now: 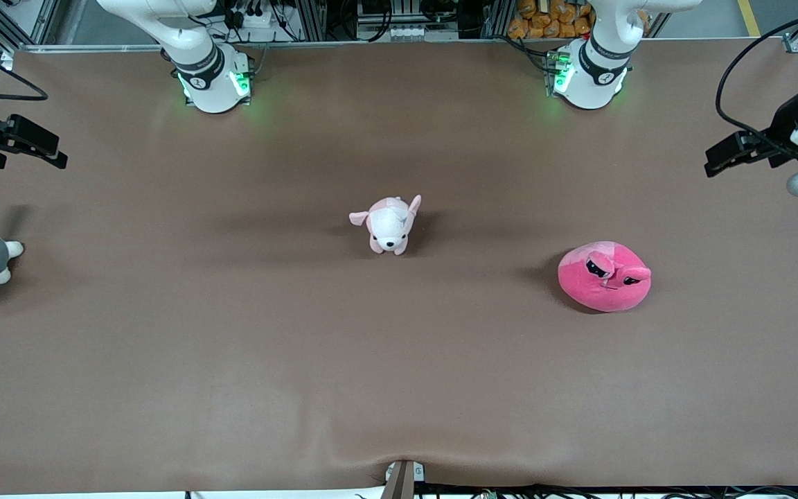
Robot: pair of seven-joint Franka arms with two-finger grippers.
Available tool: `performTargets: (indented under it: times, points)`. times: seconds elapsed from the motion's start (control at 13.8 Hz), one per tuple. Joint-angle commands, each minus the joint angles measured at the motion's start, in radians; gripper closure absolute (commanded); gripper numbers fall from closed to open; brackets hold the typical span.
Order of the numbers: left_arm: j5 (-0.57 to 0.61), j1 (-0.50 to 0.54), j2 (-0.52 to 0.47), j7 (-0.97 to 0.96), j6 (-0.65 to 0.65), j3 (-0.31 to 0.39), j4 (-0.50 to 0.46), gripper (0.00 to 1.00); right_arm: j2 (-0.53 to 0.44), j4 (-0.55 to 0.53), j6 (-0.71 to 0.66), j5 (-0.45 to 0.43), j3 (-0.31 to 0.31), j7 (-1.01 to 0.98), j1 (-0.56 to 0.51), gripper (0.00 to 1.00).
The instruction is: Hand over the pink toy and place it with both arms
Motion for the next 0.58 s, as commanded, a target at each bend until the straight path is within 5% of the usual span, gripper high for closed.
performTargets:
  times: [0.0, 0.51]
  points:
    - [-0.061, 0.043, -0.011, -0.131, 0.019, -0.005, -0.029, 0.0, -0.005, -0.003, 0.002, 0.004, 0.001, 0.019, 0.005, 0.0]
    - [-0.108, 0.072, 0.018, -0.528, 0.035, -0.004, -0.034, 0.0, -0.002, -0.004, 0.004, 0.004, 0.001, 0.019, 0.007, 0.0]
